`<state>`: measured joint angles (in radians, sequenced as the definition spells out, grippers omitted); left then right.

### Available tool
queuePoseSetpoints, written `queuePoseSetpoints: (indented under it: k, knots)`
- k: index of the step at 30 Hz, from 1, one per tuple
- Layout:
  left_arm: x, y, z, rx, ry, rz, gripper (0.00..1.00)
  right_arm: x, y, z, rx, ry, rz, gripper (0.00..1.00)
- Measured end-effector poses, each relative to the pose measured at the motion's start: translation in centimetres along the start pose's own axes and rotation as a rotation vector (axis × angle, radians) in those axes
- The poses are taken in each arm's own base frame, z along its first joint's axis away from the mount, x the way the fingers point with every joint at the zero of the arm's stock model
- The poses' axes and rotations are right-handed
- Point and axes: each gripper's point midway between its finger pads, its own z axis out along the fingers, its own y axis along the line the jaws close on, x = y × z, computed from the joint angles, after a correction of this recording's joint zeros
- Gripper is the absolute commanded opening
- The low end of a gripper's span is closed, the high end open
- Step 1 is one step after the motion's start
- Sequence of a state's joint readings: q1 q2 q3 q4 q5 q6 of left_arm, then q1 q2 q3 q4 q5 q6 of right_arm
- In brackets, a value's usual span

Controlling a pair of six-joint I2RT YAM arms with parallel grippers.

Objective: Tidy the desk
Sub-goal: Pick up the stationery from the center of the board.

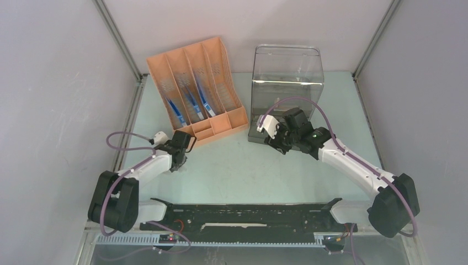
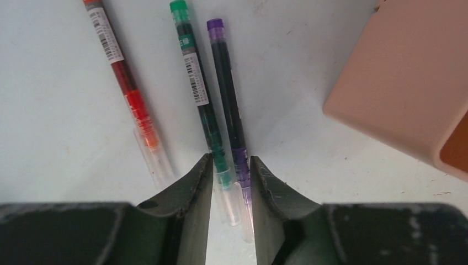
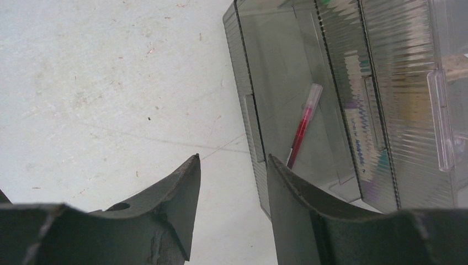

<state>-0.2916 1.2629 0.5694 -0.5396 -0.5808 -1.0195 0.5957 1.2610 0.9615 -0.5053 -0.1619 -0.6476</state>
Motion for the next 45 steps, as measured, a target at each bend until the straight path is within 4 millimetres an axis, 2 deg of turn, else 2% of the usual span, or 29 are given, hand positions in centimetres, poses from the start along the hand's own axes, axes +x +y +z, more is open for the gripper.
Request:
queuePoseSetpoints:
  k: [7, 14, 19, 32, 45]
  knots:
    - [0.2, -0.4, 0.4, -0.014, 0.020, 0.018, 0.31, 0.1, 0.0, 0.0, 0.001, 0.004, -0.001, 0.55]
    - [0.4, -0.5, 0.4, -0.005, 0.038, 0.039, 0.43, 0.1, 0.0, 0.1, -0.001, 0.006, -0.001, 0.55]
    - [0.5, -0.8, 0.1, 0.018, 0.050, 0.051, 0.46, 0.2, 0.0, 0.2, -0.002, 0.009, -0.001, 0.55]
    - [-1.0, -1.4, -1.7, 0.106, 0.011, 0.057, 0.47, 0.2, 0.0, 0.3, -0.004, 0.011, -0.003, 0.55]
    - [-0.9, -2.9, -0.7, 0.102, 0.035, 0.101, 0.44, 0.2, 0.0, 0.3, -0.004, 0.011, -0.004, 0.55]
